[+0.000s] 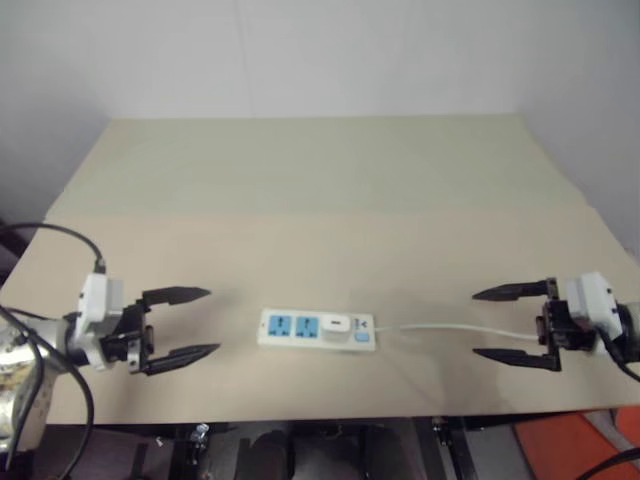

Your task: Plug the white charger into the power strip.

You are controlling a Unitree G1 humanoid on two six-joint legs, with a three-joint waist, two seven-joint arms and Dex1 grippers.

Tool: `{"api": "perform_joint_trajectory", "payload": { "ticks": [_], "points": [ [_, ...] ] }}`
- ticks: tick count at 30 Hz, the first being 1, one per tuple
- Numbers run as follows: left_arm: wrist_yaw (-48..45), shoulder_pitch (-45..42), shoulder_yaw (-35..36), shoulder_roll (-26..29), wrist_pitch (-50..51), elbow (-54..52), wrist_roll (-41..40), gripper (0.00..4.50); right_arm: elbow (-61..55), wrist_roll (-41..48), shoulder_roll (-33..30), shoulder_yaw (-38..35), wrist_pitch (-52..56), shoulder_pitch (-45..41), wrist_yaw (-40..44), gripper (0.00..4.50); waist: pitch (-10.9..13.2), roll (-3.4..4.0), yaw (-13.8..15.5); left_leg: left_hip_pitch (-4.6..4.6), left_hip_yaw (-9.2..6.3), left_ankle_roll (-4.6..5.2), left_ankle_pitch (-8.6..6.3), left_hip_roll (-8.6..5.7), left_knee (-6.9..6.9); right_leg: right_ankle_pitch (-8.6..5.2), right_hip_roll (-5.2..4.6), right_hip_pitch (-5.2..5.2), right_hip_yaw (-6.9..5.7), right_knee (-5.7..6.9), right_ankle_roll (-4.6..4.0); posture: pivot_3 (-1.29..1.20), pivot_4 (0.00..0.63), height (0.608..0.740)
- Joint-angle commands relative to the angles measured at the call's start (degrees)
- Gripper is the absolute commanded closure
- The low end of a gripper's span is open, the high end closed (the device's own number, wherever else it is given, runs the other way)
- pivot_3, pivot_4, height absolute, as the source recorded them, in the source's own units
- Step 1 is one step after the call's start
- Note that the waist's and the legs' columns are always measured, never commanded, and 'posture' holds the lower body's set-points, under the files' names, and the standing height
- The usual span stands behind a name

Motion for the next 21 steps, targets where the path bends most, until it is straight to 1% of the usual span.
{"api": "perform_joint_trajectory", "payload": {
  "ticks": [1, 6, 9, 16, 21],
  "points": [
    [0.19, -0.51, 0.62, 0.94, 0.87, -2.08, -1.14, 0.0, -2.4, 0.47, 0.0, -2.5, 0.51, 1.03, -1.46, 0.02, 0.01, -0.01, -0.1, 0.0, 0.01, 0.0, 0.0, 0.01, 0.0, 0.0, 0.0, 0.0, 0.0, 0.0, 0.0, 0.0, 0.15, 0.74],
    [0.45, -1.05, 0.59, 0.88, 1.8, -1.74, -1.29, 0.0, -3.39, 0.17, -0.35, -3.73, 0.94, 3.71, -2.99, 0.02, 0.01, -0.01, -0.04, 0.0, 0.03, 0.0, 0.0, 0.01, 0.0, 0.0, 0.01, -0.01, 0.01, 0.01, 0.0, 0.0, 0.15, 0.74],
    [0.51, -1.34, 0.08, 0.85, 1.37, -1.53, -0.5, 0.0, -3.42, -1.29, 0.2, -4.08, -0.76, 4.84, -4.18, 0.02, 0.01, -0.02, -0.04, 0.01, 0.03, 0.0, 0.0, 0.01, 0.02, 0.0, 0.01, 0.0, 0.01, 0.04, 0.0, 0.0, 0.15, 0.74],
    [0.84, -2.13, -0.84, 0.32, 1.18, -1.39, -0.42, 0.0, -5.5, -1.54, 1.57, -3.26, -0.05, 6.12, -6.66, 0.02, 0.01, -0.02, -0.08, 0.03, 0.05, 0.0, 0.0, -0.02, 0.05, 0.01, 0.03, 0.0, 0.03, 0.07, -0.01, 0.0, 0.15, 0.74],
    [0.8, -2.66, -1.08, 0.38, 0.91, -0.81, -0.1, 0.0, -5.66, -1.07, 1.68, -2.89, 1.06, 6.34, -6.5, 0.02, 0.01, -0.02, -0.06, 0.03, 0.05, 0.0, 0.0, -0.05, 0.07, 0.01, 0.02, 0.01, 0.04, 0.07, 0.0, 0.0, 0.15, 0.74]
  ]
}}
